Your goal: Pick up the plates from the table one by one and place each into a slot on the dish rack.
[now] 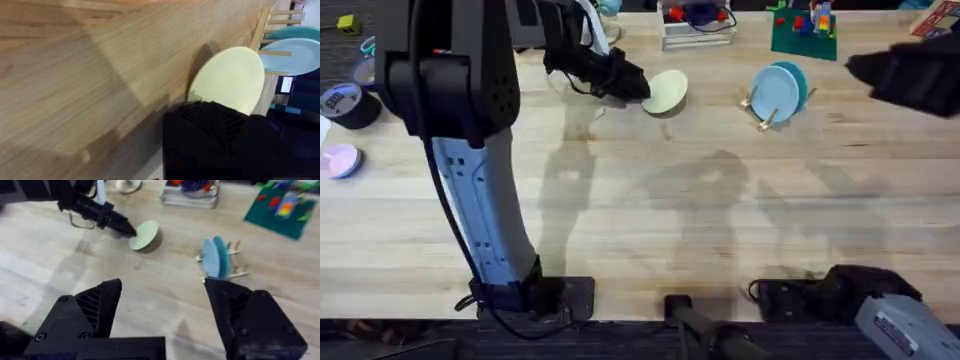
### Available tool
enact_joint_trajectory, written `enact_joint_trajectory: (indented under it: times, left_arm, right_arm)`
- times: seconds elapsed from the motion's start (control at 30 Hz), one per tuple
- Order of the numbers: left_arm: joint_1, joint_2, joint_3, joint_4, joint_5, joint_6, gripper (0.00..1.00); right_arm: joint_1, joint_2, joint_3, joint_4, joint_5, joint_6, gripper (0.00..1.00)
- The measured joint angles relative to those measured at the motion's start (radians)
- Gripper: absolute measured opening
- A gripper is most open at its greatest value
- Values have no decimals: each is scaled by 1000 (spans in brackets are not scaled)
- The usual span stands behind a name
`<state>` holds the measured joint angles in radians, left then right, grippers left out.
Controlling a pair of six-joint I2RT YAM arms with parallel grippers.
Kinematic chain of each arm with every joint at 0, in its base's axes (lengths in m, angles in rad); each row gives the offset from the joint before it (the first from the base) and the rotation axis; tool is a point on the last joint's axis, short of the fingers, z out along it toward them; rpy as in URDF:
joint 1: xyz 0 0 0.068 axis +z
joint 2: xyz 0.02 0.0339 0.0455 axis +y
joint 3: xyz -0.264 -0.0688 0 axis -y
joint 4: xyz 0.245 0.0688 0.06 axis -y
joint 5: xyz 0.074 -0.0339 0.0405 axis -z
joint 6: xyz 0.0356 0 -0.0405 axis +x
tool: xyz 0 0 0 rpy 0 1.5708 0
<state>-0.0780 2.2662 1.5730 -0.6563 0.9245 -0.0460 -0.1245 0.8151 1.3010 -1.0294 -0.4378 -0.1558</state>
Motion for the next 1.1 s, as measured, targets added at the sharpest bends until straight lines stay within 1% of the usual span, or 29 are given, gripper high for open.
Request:
enact_joint_trajectory:
  times: [0.1,0.23,0.47,0.6,0.87,1.1]
  left_arm:
    - [0,0,0,0,0,0,40]
    - [0,0,0,0,0,0,40]
    - [0,0,0,0,0,0,41]
    - [0,0,0,1,0,0,40]
    - [0,0,0,1,0,0,40]
    - [0,0,0,1,0,0,41]
  right_arm:
    - [34,59,0,3,-22,21,993]
    - [111,137,0,35,-28,56,993]
    - [248,307,0,184,-31,134,993]
    - [298,420,0,274,-32,201,994]
    - [314,615,0,373,-41,359,995]
    - [314,777,0,461,-46,414,995]
